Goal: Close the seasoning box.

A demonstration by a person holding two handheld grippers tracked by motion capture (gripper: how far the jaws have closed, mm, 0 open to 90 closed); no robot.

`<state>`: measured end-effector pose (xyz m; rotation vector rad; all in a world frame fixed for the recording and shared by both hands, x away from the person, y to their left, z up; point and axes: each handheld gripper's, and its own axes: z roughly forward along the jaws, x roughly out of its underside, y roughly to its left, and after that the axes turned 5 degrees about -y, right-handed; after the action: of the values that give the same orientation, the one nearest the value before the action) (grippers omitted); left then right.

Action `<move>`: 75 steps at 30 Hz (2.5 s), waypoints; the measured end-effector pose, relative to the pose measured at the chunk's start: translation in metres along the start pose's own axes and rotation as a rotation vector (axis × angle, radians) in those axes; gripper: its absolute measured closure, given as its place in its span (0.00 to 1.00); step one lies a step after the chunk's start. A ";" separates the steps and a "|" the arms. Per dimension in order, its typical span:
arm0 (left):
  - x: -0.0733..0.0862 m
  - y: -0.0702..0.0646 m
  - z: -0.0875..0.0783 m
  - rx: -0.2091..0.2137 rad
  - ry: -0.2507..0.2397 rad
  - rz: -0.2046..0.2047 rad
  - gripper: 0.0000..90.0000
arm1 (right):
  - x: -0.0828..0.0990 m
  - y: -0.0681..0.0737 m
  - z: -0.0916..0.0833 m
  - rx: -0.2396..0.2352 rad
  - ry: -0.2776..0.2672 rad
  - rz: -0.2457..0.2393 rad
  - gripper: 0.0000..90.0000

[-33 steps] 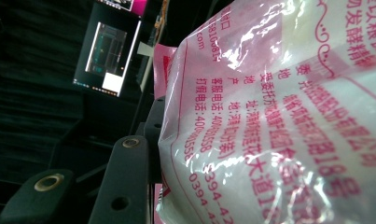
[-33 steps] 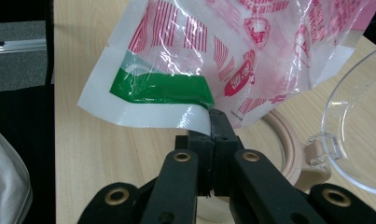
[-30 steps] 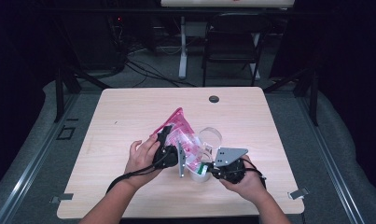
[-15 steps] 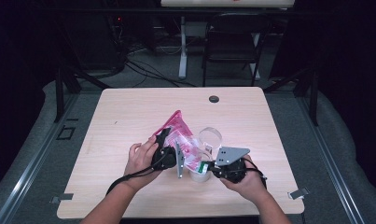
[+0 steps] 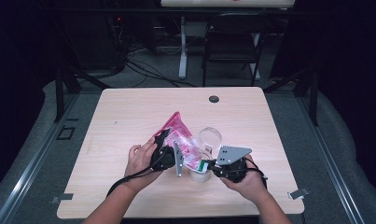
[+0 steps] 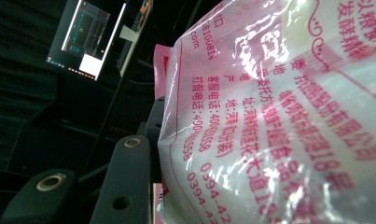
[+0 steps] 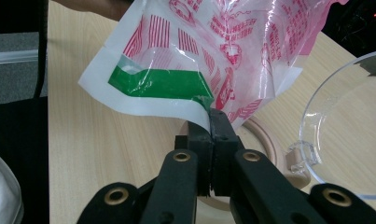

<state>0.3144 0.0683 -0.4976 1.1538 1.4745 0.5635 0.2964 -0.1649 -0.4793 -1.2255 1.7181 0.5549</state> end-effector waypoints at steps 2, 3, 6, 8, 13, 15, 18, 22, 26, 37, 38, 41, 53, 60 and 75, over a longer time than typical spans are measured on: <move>0.001 0.000 0.000 0.004 -0.007 -0.028 0.70 | -0.001 0.000 -0.001 -0.003 -0.005 0.002 1.00; 0.001 0.001 0.000 0.005 -0.008 -0.026 0.70 | -0.001 0.001 -0.001 -0.004 -0.009 0.002 1.00; 0.002 0.002 -0.001 0.007 -0.014 -0.053 0.70 | -0.003 0.002 -0.002 0.000 -0.016 -0.002 1.00; 0.002 0.003 -0.001 0.012 -0.009 -0.050 0.71 | -0.004 0.002 -0.002 0.004 -0.021 -0.006 1.00; 0.002 0.003 -0.001 0.030 0.004 -0.064 0.71 | -0.004 0.002 -0.003 0.006 -0.027 0.002 0.99; 0.003 0.002 0.000 0.038 -0.001 -0.084 0.71 | -0.004 0.001 -0.004 0.009 -0.024 0.003 0.99; 0.004 0.001 0.001 0.047 0.001 -0.098 0.71 | -0.004 0.001 -0.004 0.010 -0.037 0.011 0.98; 0.005 0.001 0.001 0.061 0.010 -0.120 0.71 | -0.004 0.000 -0.005 0.009 -0.046 0.021 0.97; 0.008 -0.001 0.002 0.073 0.003 -0.161 0.71 | -0.004 0.000 -0.005 0.012 -0.049 0.023 0.97; 0.013 -0.006 0.003 0.104 0.018 -0.200 0.71 | -0.003 0.000 -0.003 0.009 -0.056 0.030 0.94; 0.013 -0.007 0.003 0.110 0.019 -0.208 0.71 | -0.003 0.000 -0.003 0.009 -0.058 0.033 0.93; 0.014 -0.008 0.003 0.125 0.024 -0.224 0.71 | -0.003 -0.001 -0.003 0.009 -0.068 0.036 0.87; 0.016 -0.013 0.003 0.172 0.039 -0.261 0.71 | -0.004 -0.002 -0.003 0.031 -0.091 0.059 0.67; 0.018 -0.014 0.002 0.192 0.048 -0.295 0.71 | -0.004 -0.002 -0.005 0.040 -0.112 0.063 0.64; 0.019 -0.014 0.002 0.216 0.043 -0.351 0.72 | -0.007 -0.003 -0.009 0.051 -0.148 0.063 0.62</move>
<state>0.3135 0.0793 -0.5189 1.0171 1.7593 0.1917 0.2954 -0.1700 -0.4684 -1.0709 1.6405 0.6205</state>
